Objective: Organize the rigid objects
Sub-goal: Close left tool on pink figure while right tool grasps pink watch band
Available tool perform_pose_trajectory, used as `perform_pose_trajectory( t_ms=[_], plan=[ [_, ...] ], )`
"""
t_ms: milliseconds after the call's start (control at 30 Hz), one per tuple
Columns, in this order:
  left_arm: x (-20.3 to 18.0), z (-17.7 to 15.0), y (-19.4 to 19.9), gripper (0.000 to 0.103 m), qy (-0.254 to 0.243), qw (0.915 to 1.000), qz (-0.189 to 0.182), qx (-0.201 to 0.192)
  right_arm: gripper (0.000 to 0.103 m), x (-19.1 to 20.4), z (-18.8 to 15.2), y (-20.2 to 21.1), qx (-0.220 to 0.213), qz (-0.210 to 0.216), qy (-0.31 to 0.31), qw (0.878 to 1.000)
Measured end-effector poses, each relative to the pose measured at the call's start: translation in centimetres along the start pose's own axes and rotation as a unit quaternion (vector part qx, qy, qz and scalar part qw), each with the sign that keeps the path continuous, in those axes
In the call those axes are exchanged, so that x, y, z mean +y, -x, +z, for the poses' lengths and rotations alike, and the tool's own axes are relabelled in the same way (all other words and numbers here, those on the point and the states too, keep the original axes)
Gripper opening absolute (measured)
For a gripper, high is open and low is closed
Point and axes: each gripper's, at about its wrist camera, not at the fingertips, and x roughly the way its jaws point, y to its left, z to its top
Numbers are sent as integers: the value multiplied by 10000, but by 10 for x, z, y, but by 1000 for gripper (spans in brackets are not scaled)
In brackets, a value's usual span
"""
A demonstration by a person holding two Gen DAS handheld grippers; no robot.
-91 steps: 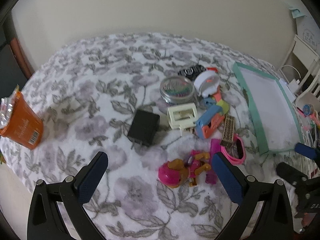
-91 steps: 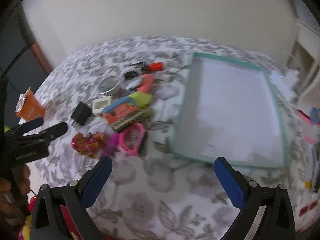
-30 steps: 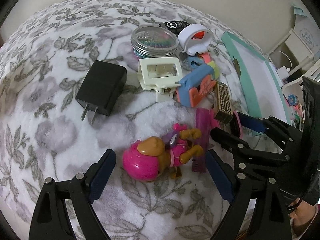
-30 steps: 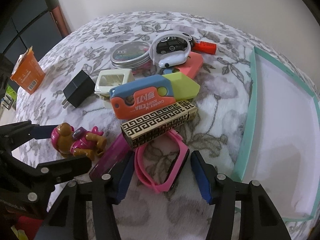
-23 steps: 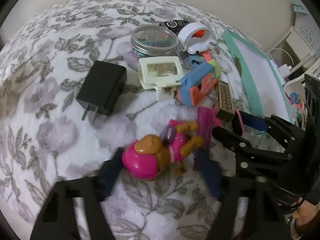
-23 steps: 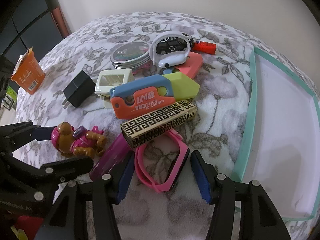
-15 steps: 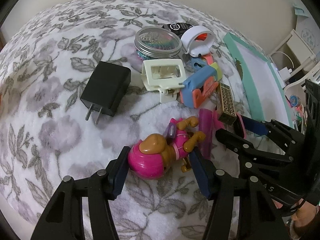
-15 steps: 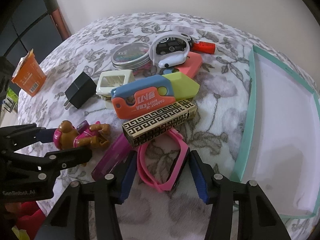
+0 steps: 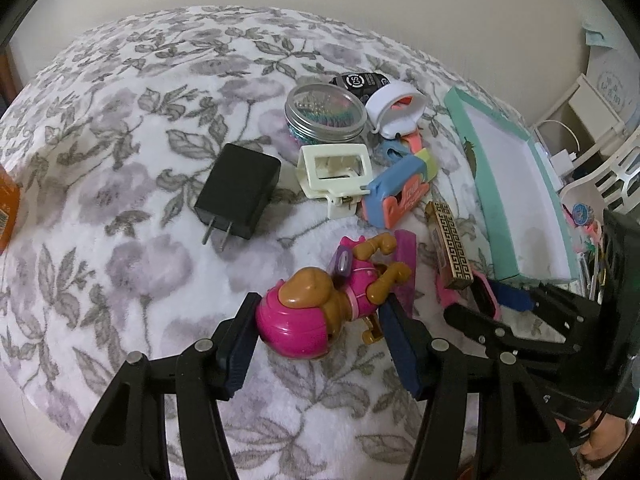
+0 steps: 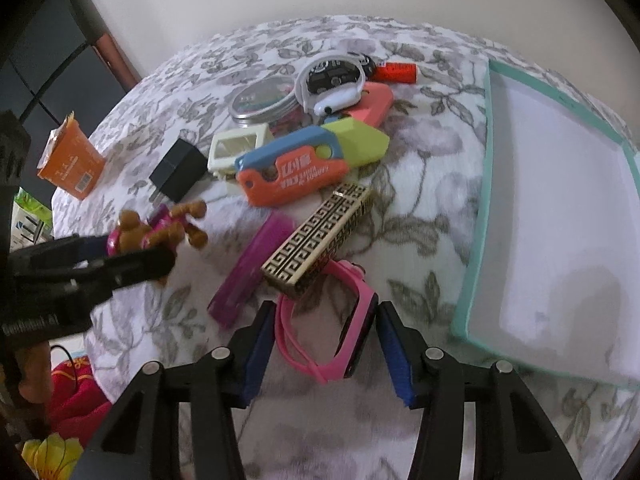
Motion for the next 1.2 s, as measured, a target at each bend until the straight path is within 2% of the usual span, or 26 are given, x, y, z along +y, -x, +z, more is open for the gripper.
perform_pose_trajectory(
  t_ms=[133,733,967,1200],
  plan=[
    [3,-2,6,61,50,10000,6,3,53,2,-6,2,188,-96,40,9998],
    [-15,6,13,61,-83,9999,123,-32,53,0,-5,35,-131,40,59,9999],
    [-47,34,9,62,-409,9991,38,-74,53,-18,2,54,-474,48,-170,9987],
    [-98,75,1,62,-871,9958,78,-261,53,-71,15,76,-840,-411,-642,9935]
  ],
)
